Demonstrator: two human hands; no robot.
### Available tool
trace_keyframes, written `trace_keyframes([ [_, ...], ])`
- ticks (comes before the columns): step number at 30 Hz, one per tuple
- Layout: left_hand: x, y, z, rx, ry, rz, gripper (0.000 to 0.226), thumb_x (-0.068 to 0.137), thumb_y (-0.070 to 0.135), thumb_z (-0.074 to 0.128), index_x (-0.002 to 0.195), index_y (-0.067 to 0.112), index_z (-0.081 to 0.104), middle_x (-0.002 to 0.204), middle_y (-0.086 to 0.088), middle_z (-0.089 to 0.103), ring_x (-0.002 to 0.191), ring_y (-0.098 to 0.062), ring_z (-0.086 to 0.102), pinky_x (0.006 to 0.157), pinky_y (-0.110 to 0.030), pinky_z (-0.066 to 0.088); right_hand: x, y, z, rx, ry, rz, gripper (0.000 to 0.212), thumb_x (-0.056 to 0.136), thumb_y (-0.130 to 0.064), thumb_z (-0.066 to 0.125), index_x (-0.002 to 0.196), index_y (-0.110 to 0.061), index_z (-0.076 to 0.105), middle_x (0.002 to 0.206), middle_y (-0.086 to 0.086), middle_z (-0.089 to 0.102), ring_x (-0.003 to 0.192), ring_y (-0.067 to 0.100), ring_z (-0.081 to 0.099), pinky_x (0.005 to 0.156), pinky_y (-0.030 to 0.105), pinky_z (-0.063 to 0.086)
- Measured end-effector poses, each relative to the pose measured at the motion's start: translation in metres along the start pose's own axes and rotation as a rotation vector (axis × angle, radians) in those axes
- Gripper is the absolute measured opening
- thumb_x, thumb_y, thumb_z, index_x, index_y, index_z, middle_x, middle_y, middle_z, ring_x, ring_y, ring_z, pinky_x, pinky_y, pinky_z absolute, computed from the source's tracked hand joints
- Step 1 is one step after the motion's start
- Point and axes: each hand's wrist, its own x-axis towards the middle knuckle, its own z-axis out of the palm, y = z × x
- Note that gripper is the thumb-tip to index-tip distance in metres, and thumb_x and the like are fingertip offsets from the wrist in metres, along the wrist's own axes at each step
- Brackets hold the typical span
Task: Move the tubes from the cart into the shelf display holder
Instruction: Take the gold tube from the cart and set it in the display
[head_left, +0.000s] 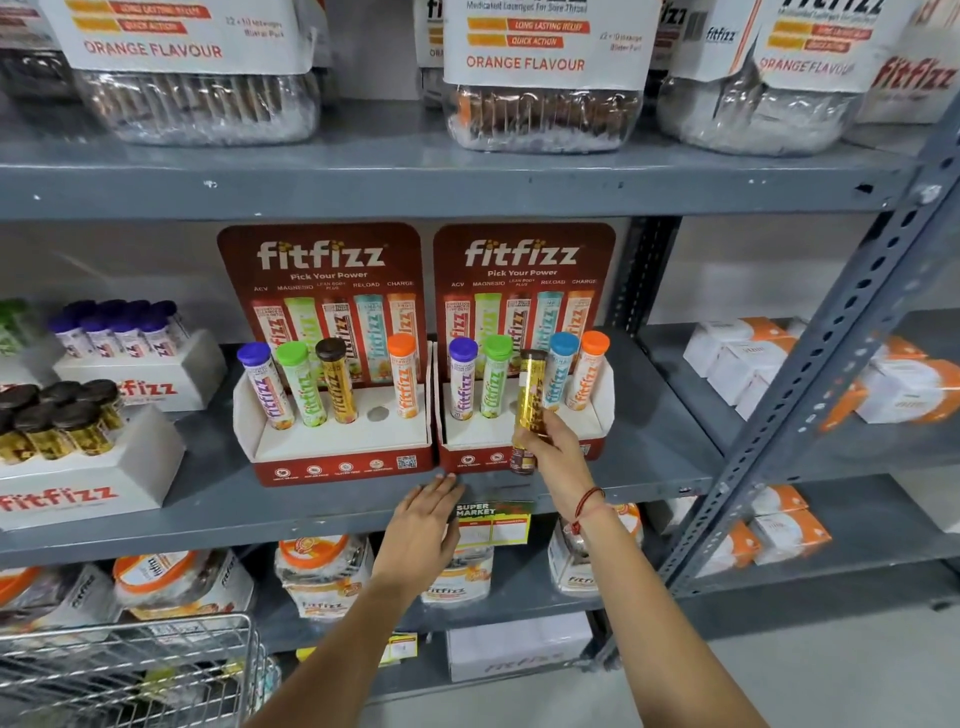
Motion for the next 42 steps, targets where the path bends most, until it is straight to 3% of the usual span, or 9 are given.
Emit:
trace_keyframes([
  [4, -0.001, -0.002, 0.002, -0.012, -0.002, 0.008, 0.043, 0.082, 0.018, 0.051, 0.124, 0.01, 0.055, 0.13, -0.009, 0.055, 0.122, -0.023, 0.047, 0.103, -0.044, 0.025, 0.005, -0.003, 0.003, -0.083, 0.104, -0.076, 0.04, 0.084, -0.01, 0.067, 0.121, -0.005, 0.055, 0.115, 0.013, 0.066, 0.105, 0.026, 0.062, 0.096, 0.043, 0.051],
  [13, -0.001, -0.002, 0.0, -0.003, -0.017, 0.021, 0.046, 0.081, 0.013, 0.063, 0.125, 0.012, 0.053, 0.13, -0.008, 0.055, 0.122, -0.022, 0.048, 0.103, -0.045, 0.023, 0.015, -0.021, 0.005, -0.251, 0.25, -0.23, 0.04, 0.08, -0.016, 0.072, 0.116, -0.004, 0.06, 0.1, 0.004, 0.065, 0.089, 0.012, 0.056, 0.069, 0.001, 0.041],
  [17, -0.002, -0.003, 0.0, 0.006, -0.019, 0.023, 0.047, 0.08, 0.014, 0.065, 0.126, 0.012, 0.053, 0.131, -0.008, 0.054, 0.122, -0.022, 0.047, 0.103, -0.045, 0.022, 0.017, -0.028, 0.008, -0.254, 0.299, -0.239, 0.042, 0.083, -0.013, 0.069, 0.122, -0.003, 0.056, 0.1, -0.002, 0.058, 0.097, 0.008, 0.051, 0.087, 0.019, 0.042],
  [25, -0.003, -0.003, -0.002, 0.009, -0.023, 0.022, 0.047, 0.082, 0.015, 0.064, 0.127, 0.013, 0.051, 0.133, -0.008, 0.053, 0.123, -0.023, 0.046, 0.103, -0.046, 0.018, 0.032, -0.023, 0.016, -0.36, 0.326, -0.222, 0.031, 0.083, -0.012, 0.068, 0.11, -0.007, 0.055, 0.101, 0.013, 0.069, 0.094, 0.025, 0.065, 0.087, 0.043, 0.055],
  [30, -0.003, -0.004, -0.001, -0.003, -0.029, 0.016, 0.046, 0.085, 0.017, 0.058, 0.13, 0.013, 0.049, 0.135, -0.007, 0.05, 0.126, -0.023, 0.043, 0.105, -0.044, 0.016, 0.041, -0.024, 0.021, -0.477, 0.362, -0.235, 0.031, 0.084, -0.014, 0.067, 0.109, -0.003, 0.053, 0.102, 0.016, 0.069, 0.096, 0.031, 0.066, 0.085, 0.046, 0.055],
  [35, -0.003, -0.002, -0.002, -0.007, -0.038, 0.012, 0.046, 0.086, 0.017, 0.059, 0.131, 0.014, 0.047, 0.138, -0.007, 0.047, 0.128, -0.022, 0.039, 0.106, -0.043, 0.013, 0.042, -0.028, 0.024, -0.619, 0.385, -0.205, 0.032, 0.088, -0.015, 0.061, 0.114, 0.0, 0.05, 0.105, 0.021, 0.067, 0.098, 0.035, 0.064, 0.083, 0.04, 0.052],
  [42, -0.003, -0.001, -0.003, -0.023, -0.039, 0.003, 0.047, 0.087, 0.017, 0.058, 0.133, 0.014, 0.045, 0.14, -0.006, 0.044, 0.13, -0.021, 0.036, 0.107, -0.04, 0.008, 0.041, -0.022, 0.022, -0.59, 0.384, -0.189, 0.028, 0.087, -0.013, 0.063, 0.109, 0.002, 0.052, 0.105, 0.021, 0.066, 0.1, 0.036, 0.062, 0.084, 0.041, 0.051],
])
